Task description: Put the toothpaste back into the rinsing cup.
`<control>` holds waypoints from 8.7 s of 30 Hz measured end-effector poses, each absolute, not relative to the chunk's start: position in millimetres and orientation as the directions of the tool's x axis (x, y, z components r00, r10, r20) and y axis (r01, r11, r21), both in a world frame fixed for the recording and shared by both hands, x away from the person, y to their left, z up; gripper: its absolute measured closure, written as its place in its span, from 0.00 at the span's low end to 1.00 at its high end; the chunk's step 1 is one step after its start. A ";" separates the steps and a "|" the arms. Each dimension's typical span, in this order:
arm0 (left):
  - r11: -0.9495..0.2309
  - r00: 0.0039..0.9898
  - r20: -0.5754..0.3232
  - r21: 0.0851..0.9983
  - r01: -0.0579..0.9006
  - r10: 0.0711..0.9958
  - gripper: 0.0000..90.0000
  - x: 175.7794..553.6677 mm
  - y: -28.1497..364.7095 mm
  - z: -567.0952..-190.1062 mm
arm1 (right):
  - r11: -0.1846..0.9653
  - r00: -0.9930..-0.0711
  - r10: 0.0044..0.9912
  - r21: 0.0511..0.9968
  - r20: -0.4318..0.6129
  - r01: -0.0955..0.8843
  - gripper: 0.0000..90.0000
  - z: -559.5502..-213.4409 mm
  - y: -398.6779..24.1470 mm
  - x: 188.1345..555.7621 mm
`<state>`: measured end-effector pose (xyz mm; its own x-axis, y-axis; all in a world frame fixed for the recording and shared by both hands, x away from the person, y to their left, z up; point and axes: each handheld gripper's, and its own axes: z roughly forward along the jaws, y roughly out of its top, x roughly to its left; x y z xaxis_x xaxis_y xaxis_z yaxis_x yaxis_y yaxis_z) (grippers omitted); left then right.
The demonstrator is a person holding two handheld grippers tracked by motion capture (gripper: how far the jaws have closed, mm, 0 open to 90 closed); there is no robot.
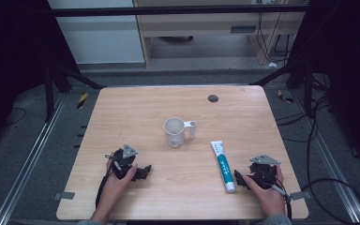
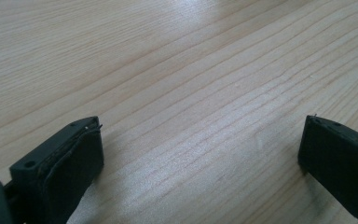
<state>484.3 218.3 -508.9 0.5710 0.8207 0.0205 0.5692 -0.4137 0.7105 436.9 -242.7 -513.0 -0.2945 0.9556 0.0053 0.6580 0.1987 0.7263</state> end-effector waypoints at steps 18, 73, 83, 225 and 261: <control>-0.411 0.570 0.019 0.712 0.569 0.821 0.00 484.3 218.1 -509.0 | 0.244 -0.349 0.937 0.701 0.007 0.670 0.20 -451.1 -219.5 433.5; -0.420 0.582 0.019 0.712 0.563 0.813 0.00 487.2 219.3 -508.9 | 0.419 -0.480 0.876 0.550 -0.036 0.722 0.57 -414.9 -147.0 489.9; -0.418 0.580 0.019 0.712 0.564 0.814 0.00 487.5 219.1 -508.9 | 0.413 -0.466 0.884 0.503 -0.023 0.759 0.53 -419.6 -145.8 493.6; -0.419 0.582 0.018 0.712 0.564 0.813 0.00 489.7 218.2 -508.9 | 0.358 -0.419 0.907 0.453 0.039 0.817 0.87 -409.3 -156.9 516.6; -0.415 0.578 0.016 0.713 0.565 0.816 0.00 489.5 217.9 -509.0 | 0.311 -0.482 0.870 0.637 0.108 0.705 0.87 -365.3 -133.8 508.7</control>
<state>489.5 217.9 -509.0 0.5784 0.8156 0.0164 0.5647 -0.4148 0.7135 508.7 -133.8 -365.3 -0.4815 0.8698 0.1081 0.7053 0.3114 0.6368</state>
